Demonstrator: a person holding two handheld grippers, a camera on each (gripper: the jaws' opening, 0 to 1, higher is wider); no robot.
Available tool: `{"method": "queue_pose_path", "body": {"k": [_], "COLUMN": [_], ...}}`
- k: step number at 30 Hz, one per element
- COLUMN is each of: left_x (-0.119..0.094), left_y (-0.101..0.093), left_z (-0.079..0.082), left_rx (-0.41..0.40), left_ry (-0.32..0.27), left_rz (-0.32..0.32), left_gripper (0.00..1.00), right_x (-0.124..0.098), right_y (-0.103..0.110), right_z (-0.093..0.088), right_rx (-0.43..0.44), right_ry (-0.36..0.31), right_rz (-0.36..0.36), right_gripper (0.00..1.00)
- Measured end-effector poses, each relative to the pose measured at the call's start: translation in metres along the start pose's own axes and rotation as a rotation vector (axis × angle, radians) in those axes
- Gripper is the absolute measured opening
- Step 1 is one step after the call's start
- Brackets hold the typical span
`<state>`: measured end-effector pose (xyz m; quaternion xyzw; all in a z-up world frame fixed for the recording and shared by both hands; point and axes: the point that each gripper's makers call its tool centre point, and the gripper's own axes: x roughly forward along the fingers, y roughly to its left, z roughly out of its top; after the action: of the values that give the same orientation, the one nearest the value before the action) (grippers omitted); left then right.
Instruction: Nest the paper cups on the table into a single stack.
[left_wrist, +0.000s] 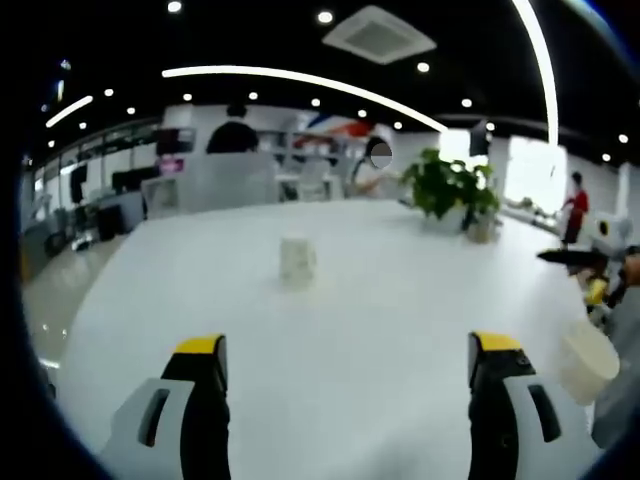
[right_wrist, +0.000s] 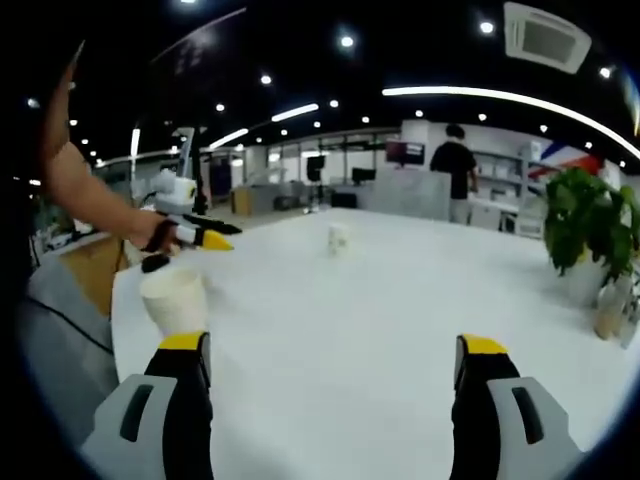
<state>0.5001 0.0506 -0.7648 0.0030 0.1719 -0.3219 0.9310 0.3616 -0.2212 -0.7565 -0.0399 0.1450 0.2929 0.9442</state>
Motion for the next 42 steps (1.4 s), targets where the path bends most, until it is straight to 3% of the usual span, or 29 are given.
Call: {"method": "queue_pose_path", "body": {"k": [7,16,18,22,34,42], "left_x": [0.042,0.089,0.1,0.118,0.182,0.207], "left_y": [-0.001,0.005,0.008,0.016,0.046,0.052], "left_z": [0.019,0.036,0.031,0.034,0.065,0.058], "left_rx": [0.019,0.056,0.113,0.057,0.038,0.075], "left_ry": [-0.029,-0.069,-0.039,-0.043,-0.036,0.003], "left_rz": [-0.039,-0.045,-0.048,-0.042,0.001,0.002], "left_gripper": [0.98,0.97,0.94,0.94,0.86,0.77], "right_x": [0.003,0.006,0.007,0.008,0.009,0.01], "right_y": [0.001,0.006,0.007,0.006,0.004,0.002], "right_z": [-0.004,-0.008,-0.007,-0.011,-0.021,-0.025], "right_rx": [0.023,0.029,0.033,0.041,0.07,0.082], "right_ry": [0.005,0.015,0.012,0.018,0.033,0.044], "right_rz": [-0.004,0.005,0.009,0.008,-0.002,-0.008], "right_gripper": [1.0,1.0,1.0,1.0,1.0,0.99]}}
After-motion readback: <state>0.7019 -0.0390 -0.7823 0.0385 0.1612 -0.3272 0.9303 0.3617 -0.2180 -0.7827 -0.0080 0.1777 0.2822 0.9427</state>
